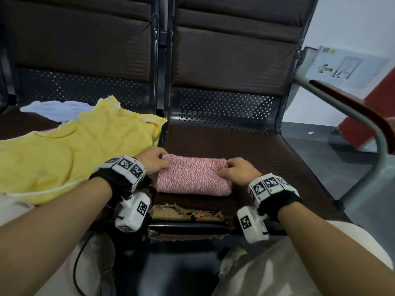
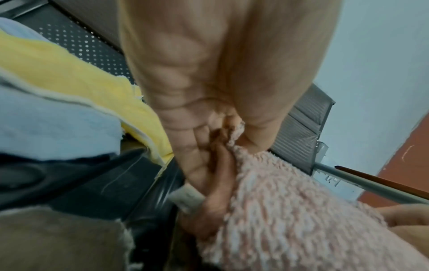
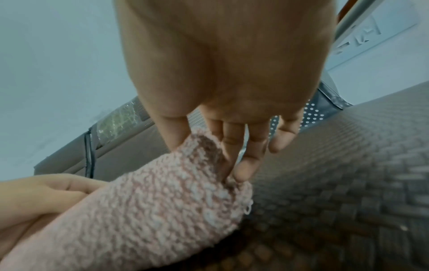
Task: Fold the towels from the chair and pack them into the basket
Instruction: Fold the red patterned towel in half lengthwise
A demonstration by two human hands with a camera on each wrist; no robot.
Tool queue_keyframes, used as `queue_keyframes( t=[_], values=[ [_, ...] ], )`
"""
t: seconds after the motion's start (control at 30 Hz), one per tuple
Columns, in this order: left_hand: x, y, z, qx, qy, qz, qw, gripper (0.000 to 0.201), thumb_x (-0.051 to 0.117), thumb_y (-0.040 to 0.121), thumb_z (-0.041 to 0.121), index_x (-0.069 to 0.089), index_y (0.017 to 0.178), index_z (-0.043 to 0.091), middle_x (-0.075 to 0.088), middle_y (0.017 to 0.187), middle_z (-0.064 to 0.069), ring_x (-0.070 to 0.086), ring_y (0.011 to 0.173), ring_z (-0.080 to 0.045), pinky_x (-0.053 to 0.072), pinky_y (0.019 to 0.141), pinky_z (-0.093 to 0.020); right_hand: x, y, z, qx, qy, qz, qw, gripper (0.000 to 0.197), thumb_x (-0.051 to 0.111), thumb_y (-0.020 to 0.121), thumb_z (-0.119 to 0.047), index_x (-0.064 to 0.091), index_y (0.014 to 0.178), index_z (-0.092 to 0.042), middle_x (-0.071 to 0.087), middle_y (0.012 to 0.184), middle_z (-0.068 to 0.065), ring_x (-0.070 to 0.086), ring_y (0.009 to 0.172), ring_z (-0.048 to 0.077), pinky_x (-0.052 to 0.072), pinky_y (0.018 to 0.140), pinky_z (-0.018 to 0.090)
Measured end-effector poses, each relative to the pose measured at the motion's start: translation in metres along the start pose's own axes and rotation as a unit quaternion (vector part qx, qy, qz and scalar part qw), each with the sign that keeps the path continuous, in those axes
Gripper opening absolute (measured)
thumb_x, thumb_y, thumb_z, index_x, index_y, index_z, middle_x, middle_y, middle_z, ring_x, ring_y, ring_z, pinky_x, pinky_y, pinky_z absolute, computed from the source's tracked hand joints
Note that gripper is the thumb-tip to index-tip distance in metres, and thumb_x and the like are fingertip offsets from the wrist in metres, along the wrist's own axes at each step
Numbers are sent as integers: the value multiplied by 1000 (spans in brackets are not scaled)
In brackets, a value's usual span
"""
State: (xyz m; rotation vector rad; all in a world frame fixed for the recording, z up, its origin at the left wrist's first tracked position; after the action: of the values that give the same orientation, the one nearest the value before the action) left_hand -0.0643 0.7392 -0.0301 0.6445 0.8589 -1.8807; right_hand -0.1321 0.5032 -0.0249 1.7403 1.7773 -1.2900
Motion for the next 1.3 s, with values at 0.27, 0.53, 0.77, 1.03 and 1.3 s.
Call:
queue_keyframes(
  t=[0.27, 0.53, 0.77, 1.03, 1.3],
  values=[
    [10, 24, -9, -23, 62, 0, 998, 32, 63, 84, 23, 56, 115, 16, 61, 105, -4, 60, 96, -20, 50, 82, -33, 12, 24, 14, 134, -32, -34, 990, 67, 56, 82, -64, 59, 118, -7, 66, 110, 10, 65, 94, 24, 52, 79, 32],
    [2, 14, 11, 46, 130, 5, 990, 43, 61, 86, 12, 53, 128, 14, 57, 129, -5, 55, 116, -20, 44, 92, -26, 7, 13, -18, 136, -15, -89, 987, 70, 50, 93, -51, 36, 143, -4, 44, 145, 14, 45, 129, 30, 38, 107, 38],
    [-28, -29, 74, 206, -127, 42, 969, 87, 74, 77, 31, 23, 147, 19, 35, 147, -4, 36, 134, -15, 34, 107, -29, -42, -20, -92, -109, 30, 25, 993, 42, 76, 78, -32, 44, 102, -18, 58, 96, 1, 56, 93, 20, 48, 82, 38],
    [-68, -81, 145, 280, -66, -12, 958, 71, 88, 59, 24, 50, 116, 41, 63, 103, 28, 59, 101, 9, 43, 77, -4, -120, -116, -136, -300, 127, 129, 937, 50, 78, 70, 1, 48, 102, -23, 63, 88, -8, 61, 86, 14, 49, 83, 34],
    [-41, -145, 214, 310, 14, -67, 948, 47, 62, 68, 35, 56, 114, 23, 66, 104, 4, 63, 95, -12, 50, 81, -29, -176, -222, -53, -266, 338, 245, 869, 38, 73, 71, 10, 57, 94, -15, 69, 81, 3, 66, 75, 14, 53, 71, 28]
  ],
)
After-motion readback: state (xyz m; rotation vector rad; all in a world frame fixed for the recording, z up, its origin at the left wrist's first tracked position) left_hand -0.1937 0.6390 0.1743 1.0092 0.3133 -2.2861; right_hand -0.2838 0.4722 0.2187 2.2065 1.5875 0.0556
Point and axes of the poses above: each hand's wrist, its own y-axis towards the middle knuckle, its own x-axis out of the palm, z = x × y, the point moved 6 cm from there along y, towards the middle knuckle
